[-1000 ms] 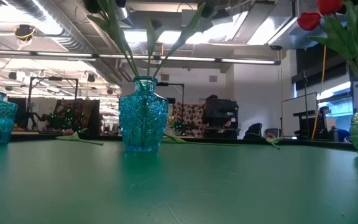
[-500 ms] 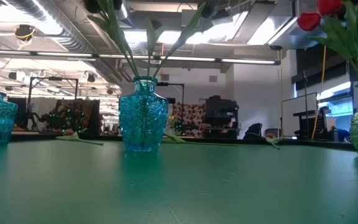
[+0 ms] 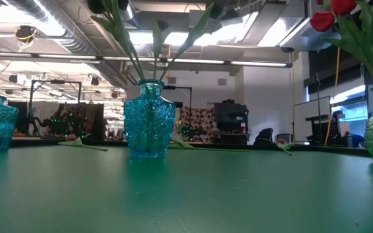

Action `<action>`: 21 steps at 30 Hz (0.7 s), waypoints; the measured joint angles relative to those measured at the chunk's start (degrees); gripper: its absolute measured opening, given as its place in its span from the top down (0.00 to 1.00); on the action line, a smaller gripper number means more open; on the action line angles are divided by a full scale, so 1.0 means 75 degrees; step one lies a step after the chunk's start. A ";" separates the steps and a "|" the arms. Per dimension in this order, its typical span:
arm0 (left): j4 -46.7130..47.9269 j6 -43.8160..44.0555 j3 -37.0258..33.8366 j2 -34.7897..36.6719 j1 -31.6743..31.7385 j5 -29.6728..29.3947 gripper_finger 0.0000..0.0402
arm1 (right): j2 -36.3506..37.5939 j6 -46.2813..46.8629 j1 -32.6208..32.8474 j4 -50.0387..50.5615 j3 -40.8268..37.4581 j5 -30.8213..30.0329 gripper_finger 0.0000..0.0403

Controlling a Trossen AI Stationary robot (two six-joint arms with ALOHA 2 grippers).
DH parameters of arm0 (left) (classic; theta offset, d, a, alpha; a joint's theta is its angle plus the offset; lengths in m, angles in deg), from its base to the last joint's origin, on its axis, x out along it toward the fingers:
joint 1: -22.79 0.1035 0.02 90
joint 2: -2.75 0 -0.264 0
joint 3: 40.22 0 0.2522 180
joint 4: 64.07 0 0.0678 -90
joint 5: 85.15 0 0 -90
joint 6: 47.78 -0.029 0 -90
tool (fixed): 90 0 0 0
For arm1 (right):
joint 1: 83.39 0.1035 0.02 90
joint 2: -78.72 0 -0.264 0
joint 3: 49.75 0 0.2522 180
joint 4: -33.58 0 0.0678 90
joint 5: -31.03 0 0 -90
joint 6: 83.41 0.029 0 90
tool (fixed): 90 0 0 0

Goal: Sort flowers into vase by color
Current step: Put the red tulip into the green vase

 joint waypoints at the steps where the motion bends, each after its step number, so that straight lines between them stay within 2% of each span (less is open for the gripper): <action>1: -0.0002 0.0000 0.0000 0.0000 0.0002 0.0001 0.57 | 0.0000 0.0010 0.0000 -0.0017 0.0002 0.0125 0.96; 7: -0.0003 0.0015 0.0000 0.0000 0.0005 -0.0013 0.57 | 0.0000 -0.0057 0.0003 0.0387 0.0308 0.0305 0.96; 14: -0.0006 0.0015 0.0000 0.0000 0.0005 -0.0057 0.57 | 0.0000 -0.0012 0.0003 0.1111 0.0649 0.0320 0.89; 21: -0.0006 0.0015 0.0000 0.0000 0.0007 -0.0062 0.57 | 0.0000 0.0221 0.0003 0.1466 0.0659 0.0784 0.84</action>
